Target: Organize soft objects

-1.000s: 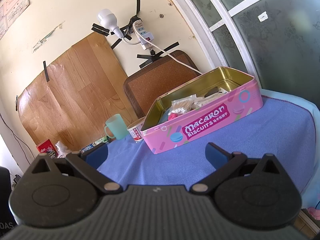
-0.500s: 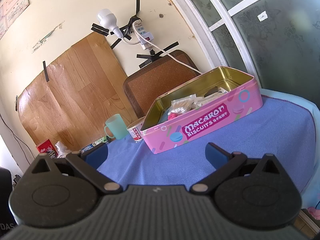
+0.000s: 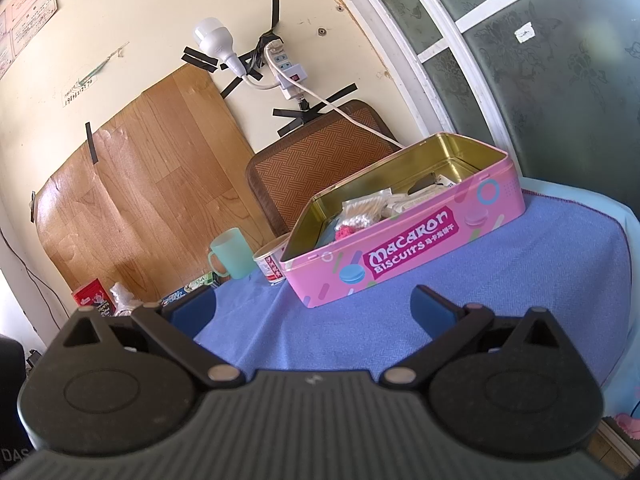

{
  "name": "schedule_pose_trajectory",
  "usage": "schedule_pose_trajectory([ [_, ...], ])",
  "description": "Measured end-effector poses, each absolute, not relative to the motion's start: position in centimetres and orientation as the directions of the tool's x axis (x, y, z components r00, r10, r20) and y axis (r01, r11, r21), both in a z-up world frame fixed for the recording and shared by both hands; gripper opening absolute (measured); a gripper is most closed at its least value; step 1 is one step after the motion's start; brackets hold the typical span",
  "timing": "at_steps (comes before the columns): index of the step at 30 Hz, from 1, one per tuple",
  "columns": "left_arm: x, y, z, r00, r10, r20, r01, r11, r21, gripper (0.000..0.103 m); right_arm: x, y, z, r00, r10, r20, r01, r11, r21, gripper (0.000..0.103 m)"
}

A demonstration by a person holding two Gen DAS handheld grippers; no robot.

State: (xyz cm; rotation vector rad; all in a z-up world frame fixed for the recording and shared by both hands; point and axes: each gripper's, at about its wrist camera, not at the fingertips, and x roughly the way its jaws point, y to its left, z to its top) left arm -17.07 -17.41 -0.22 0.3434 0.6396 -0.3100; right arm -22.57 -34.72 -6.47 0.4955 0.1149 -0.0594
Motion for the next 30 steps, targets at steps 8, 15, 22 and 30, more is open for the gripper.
schedule_pose_trajectory([
  [8,-17.04,-17.44,-0.16,0.758,-0.177,-0.628,0.389,0.895,0.216,0.103,-22.59,-34.74,-6.67,0.992,-0.035,-0.123,0.090,0.876,0.473,0.103],
  [15,-16.98,-17.48,-0.12,0.757,-0.178,-0.628,0.392,0.894,0.218,0.103,-22.59,-34.76,-6.61,0.992,-0.035,-0.123,0.090,0.877,0.473,0.103],
  [22,-16.92,-17.45,-0.12,0.755,-0.179,-0.631,0.394,0.893,0.217,0.103,-22.59,-34.76,-6.60,0.992,-0.035,-0.124,0.090,0.877,0.473,0.103],
  [30,-16.86,-17.36,-0.14,0.750,-0.181,-0.636,0.396,0.893,0.213,0.103,-22.59,-34.75,-6.61,0.992,-0.035,-0.124,0.090,0.877,0.472,0.103],
])
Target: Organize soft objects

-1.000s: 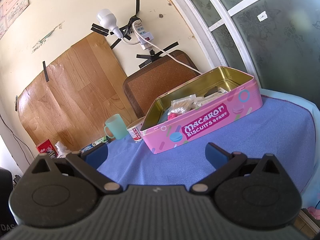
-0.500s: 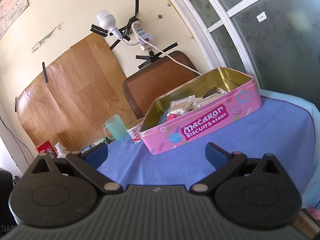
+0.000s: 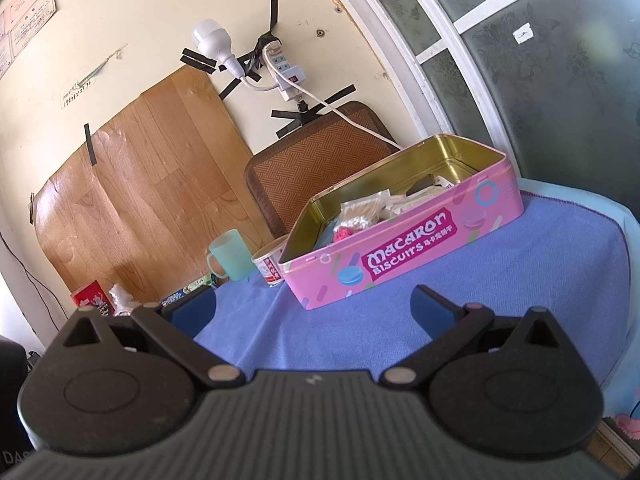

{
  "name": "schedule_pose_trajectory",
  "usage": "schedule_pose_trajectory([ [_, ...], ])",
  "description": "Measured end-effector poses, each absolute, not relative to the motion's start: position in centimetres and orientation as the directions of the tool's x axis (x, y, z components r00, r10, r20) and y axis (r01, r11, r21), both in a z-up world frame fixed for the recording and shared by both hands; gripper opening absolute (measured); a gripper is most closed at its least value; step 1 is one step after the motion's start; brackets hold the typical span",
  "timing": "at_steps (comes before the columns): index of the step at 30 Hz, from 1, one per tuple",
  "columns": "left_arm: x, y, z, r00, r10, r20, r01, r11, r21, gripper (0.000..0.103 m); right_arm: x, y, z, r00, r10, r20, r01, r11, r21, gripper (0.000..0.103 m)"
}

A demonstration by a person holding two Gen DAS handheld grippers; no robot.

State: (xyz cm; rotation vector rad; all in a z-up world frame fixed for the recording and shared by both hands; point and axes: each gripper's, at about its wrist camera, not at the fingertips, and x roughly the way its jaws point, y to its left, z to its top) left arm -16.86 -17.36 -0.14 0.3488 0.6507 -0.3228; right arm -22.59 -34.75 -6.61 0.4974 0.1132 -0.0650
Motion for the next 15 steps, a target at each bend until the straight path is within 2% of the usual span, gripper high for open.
schedule_pose_trajectory([
  [15,-16.90,-16.95,-0.12,0.747,-0.225,-0.626,0.422,0.888,0.184,0.103,-22.59,-34.71,-6.64,0.992,-0.037,-0.123,0.092,0.878,0.471,0.103],
])
